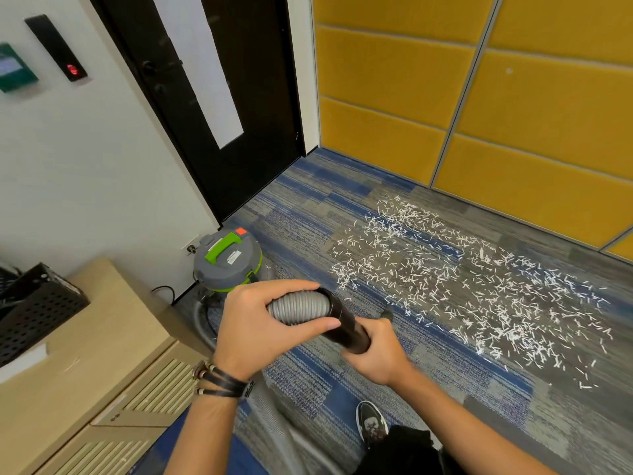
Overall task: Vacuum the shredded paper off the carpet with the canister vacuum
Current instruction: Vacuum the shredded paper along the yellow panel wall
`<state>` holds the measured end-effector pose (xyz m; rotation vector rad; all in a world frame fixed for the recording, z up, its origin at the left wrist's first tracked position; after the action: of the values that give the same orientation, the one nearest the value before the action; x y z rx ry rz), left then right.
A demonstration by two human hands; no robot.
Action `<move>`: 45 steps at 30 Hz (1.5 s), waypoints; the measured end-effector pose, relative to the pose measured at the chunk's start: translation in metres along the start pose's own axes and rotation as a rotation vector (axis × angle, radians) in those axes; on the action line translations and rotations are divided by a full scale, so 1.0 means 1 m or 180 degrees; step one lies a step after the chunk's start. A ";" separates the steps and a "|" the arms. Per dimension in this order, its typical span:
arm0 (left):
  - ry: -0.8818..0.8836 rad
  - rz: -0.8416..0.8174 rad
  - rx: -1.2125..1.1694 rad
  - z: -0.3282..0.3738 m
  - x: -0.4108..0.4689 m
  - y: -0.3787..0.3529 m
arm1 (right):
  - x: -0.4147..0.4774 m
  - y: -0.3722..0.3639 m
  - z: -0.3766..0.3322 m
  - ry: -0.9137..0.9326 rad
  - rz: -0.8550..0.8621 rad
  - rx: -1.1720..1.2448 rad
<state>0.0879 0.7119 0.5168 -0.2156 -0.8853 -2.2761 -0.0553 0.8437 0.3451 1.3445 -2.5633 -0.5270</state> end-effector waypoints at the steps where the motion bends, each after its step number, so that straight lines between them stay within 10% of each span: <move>1: -0.0036 0.0060 0.0053 0.002 0.000 0.002 | 0.001 -0.001 -0.002 0.0030 0.0028 0.0007; 45: 0.0177 0.0278 0.0384 -0.011 0.096 -0.031 | 0.135 0.032 0.005 0.0418 -0.0605 0.0126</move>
<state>-0.0041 0.6699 0.5273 -0.1339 -0.9618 -2.1303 -0.1569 0.7502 0.3550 1.5907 -2.3679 -0.4056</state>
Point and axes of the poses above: each hand's wrist, its own x-axis towards the middle knuckle, its own y-axis out of the back of the hand, z = x × y, the point moved 6 cm from there along x, towards the middle knuckle, and after that the axes turned 2 degrees about -y, right-handed, at the moved point
